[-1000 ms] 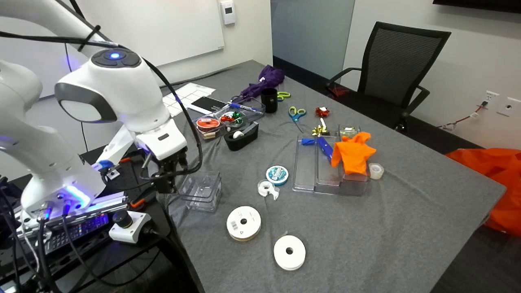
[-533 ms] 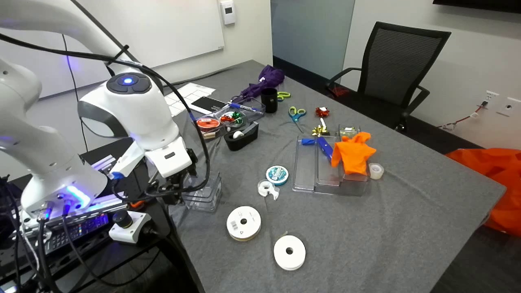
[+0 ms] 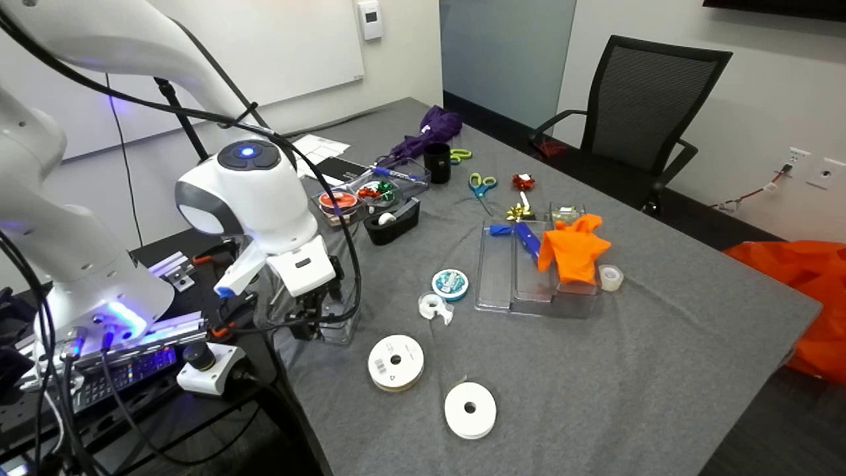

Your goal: Move the two stationary holders to the left and separate them

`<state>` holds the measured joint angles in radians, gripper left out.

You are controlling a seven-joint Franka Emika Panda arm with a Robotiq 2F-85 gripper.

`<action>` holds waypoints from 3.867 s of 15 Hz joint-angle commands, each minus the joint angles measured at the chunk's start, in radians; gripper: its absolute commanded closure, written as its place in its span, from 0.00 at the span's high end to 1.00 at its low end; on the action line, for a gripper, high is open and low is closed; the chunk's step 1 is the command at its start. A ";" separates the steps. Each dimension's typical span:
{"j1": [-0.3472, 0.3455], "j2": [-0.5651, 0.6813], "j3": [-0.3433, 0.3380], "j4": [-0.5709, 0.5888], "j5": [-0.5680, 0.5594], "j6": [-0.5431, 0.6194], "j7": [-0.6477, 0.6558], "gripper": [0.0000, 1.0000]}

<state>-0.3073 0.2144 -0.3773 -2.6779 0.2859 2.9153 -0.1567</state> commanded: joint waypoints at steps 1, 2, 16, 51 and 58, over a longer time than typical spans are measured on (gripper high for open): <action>-0.005 0.086 0.028 0.041 0.020 0.045 0.004 0.60; -0.009 0.094 0.034 0.046 0.018 0.049 0.002 0.51; -0.037 -0.306 0.116 -0.084 0.083 -0.285 -0.216 0.01; 0.339 -0.110 0.375 -0.091 -0.104 -0.123 0.023 0.01; 0.351 0.050 0.412 -0.081 -0.166 0.164 0.134 0.01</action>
<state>0.0388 0.2030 0.0233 -2.7736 0.1541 2.9904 -0.0610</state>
